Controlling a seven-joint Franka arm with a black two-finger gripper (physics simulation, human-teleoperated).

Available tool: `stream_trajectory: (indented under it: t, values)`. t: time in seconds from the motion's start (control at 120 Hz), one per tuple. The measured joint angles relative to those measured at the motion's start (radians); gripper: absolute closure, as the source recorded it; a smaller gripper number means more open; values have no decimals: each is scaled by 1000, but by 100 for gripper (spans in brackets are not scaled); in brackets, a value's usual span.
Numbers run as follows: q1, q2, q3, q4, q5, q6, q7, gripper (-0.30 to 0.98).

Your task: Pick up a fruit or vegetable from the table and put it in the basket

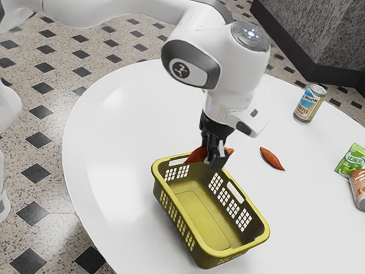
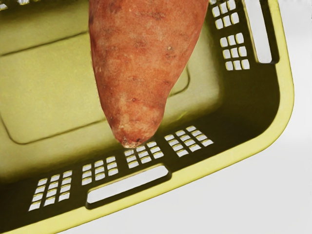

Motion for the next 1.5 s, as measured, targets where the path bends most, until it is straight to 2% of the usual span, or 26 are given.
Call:
stream_trajectory:
  t: [0.083, 0.233, 0.4, 0.458, 0.5, 0.55, 0.6, 0.642, 0.7, 0.833, 0.925, 0.967, 1.017, 1.075, 1.117, 1.192, 1.258, 1.325, 1.4, 1.45, 1.5]
  values:
    - [-4, -24, 0, -23, 6, 5, -23, 52]
    - [14, -17, 1, -23, 15, 8, -57, 21]
    - [30, -14, 6, -21, 21, 10, -84, 6]
    - [32, 13, 51, 12, 11, 12, -86, 4]
    - [38, 83, 111, 101, -24, 13, -77, 3]
    - [112, 206, 138, 246, -81, 14, -57, 2]
    - [310, 350, 129, 403, -150, 14, -31, 2]
    - [467, 472, 65, 528, -193, 15, -9, 1]
    - [584, 589, -6, 634, -234, 32, 23, 1]
    - [644, 749, -73, 748, -280, 92, 86, 1]
    - [646, 767, -81, 760, -290, 117, 123, 2]
    - [638, 720, -76, 754, -290, 106, 147, 2]
    - [603, 656, -79, 750, -244, 40, 186, 1]
    - [522, 611, -96, 751, -119, -43, 254, 1]
    - [493, 591, -112, 751, -54, -62, 334, 1]
    - [524, 557, -131, 750, 6, -79, 479, 0]
    - [526, 535, -138, 751, 120, -92, 589, 0]
    - [530, 516, -135, 751, 185, -102, 682, 0]
    - [537, 499, -147, 751, 210, -90, 781, 0]
    - [580, 567, -163, 751, 136, -7, 866, 0]
    - [650, 653, -220, 756, 73, 77, 950, 0]
